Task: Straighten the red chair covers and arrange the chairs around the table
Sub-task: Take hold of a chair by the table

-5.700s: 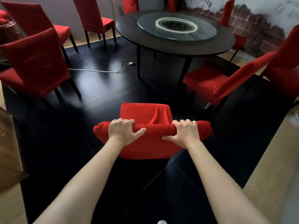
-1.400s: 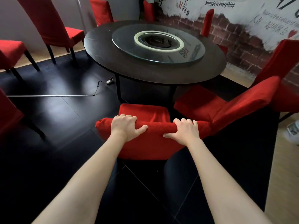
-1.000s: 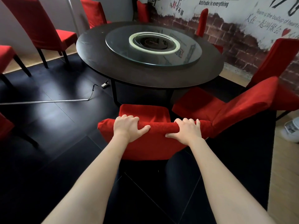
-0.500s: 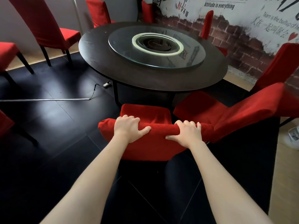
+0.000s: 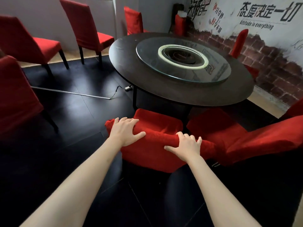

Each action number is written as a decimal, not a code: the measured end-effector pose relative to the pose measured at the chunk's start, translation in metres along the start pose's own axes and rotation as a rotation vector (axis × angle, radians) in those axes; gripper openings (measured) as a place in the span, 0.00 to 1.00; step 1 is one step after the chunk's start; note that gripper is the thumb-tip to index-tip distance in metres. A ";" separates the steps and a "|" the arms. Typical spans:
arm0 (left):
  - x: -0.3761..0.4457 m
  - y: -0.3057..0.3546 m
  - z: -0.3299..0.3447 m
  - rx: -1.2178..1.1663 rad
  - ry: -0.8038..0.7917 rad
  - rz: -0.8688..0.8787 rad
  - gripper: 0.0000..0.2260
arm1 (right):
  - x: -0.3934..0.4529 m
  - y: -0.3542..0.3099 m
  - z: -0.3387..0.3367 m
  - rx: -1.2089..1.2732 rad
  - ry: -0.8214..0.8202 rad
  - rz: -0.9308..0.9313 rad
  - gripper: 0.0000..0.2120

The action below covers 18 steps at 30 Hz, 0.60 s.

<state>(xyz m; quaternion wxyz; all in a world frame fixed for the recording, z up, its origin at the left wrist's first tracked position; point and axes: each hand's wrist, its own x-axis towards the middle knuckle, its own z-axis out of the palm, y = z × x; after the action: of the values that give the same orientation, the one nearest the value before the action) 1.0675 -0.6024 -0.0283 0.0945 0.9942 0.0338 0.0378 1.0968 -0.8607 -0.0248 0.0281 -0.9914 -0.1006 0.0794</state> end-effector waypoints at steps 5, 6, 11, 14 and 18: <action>-0.016 -0.032 -0.015 -0.065 0.079 -0.192 0.30 | 0.006 -0.015 -0.005 0.090 0.011 -0.189 0.38; -0.019 -0.039 -0.018 -0.073 0.094 -0.227 0.30 | 0.009 -0.023 -0.008 0.108 0.012 -0.225 0.38; -0.040 -0.080 -0.033 -0.096 0.133 -0.376 0.29 | 0.030 -0.080 -0.021 0.115 0.035 -0.412 0.38; -0.053 -0.114 -0.045 -0.114 0.169 -0.461 0.28 | 0.047 -0.128 -0.028 0.125 0.050 -0.514 0.37; -0.073 -0.171 -0.062 -0.113 0.207 -0.572 0.27 | 0.067 -0.202 -0.030 0.142 0.073 -0.637 0.35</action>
<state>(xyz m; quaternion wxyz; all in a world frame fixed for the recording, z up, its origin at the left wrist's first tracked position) 0.9792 -0.4287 -0.0050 0.1527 0.9284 0.3196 0.1125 1.1272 -0.6502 0.0090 0.1241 -0.9078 -0.3988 0.0377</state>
